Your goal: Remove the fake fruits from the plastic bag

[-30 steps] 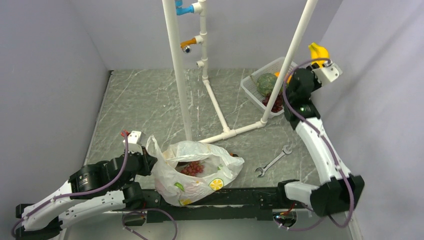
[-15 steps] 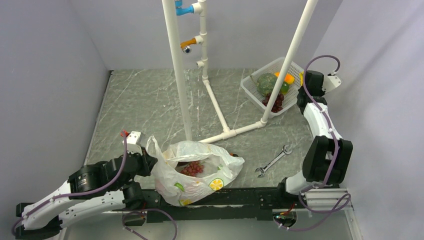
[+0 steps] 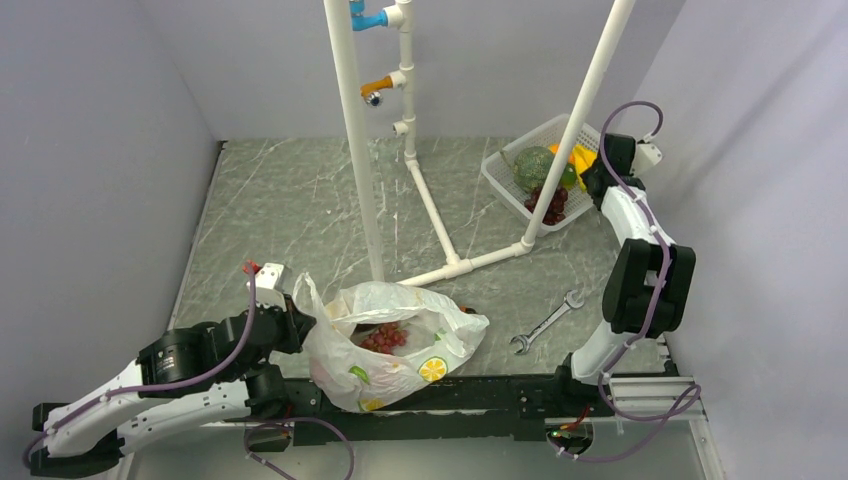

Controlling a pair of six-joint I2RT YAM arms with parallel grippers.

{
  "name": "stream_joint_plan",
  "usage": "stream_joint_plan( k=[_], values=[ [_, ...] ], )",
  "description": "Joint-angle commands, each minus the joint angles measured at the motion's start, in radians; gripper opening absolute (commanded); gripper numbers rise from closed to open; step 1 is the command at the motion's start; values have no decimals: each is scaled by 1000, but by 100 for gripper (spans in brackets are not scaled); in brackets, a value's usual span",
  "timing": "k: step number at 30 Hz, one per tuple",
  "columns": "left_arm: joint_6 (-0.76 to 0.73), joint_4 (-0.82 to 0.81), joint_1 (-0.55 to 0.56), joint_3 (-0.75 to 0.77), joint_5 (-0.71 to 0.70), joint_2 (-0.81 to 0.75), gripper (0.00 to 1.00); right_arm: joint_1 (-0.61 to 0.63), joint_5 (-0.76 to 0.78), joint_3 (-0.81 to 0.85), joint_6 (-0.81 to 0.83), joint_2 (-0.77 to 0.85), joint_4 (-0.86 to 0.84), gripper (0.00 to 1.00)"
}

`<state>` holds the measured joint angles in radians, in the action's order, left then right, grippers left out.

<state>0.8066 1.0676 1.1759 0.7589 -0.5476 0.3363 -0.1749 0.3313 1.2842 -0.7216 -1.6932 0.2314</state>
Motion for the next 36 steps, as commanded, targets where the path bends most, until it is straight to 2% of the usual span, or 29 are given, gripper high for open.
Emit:
stream_joint_plan(
  k=[1,2,5,7,9,14,19,24,27,29,36],
  values=[
    [12,2,12,7,-22,-10,0,-3,19,101,22,-49,-11,12],
    [11,2,13,6,-23,-11,0,-1,26,108,27,-55,-14,15],
    [15,5,17,8,-26,-11,0,-1,36,134,58,-82,-19,48],
    [17,8,20,8,-28,-8,0,0,40,186,75,-107,40,70],
    [17,7,22,7,-30,-5,0,7,39,200,70,-103,77,79],
    [22,13,23,11,-35,8,0,75,198,106,28,16,142,81],
    [20,13,27,11,-31,10,0,122,299,-11,-92,197,225,80],
    [15,9,30,11,-24,-1,0,224,419,-138,-119,387,229,74],
    [8,-1,36,6,-22,-13,0,276,471,-212,-159,491,262,66],
    [6,-3,37,5,-22,-15,0,318,483,-255,-190,547,277,62],
    [4,4,48,11,-14,10,0,532,417,-356,-242,680,298,61]
  ],
)
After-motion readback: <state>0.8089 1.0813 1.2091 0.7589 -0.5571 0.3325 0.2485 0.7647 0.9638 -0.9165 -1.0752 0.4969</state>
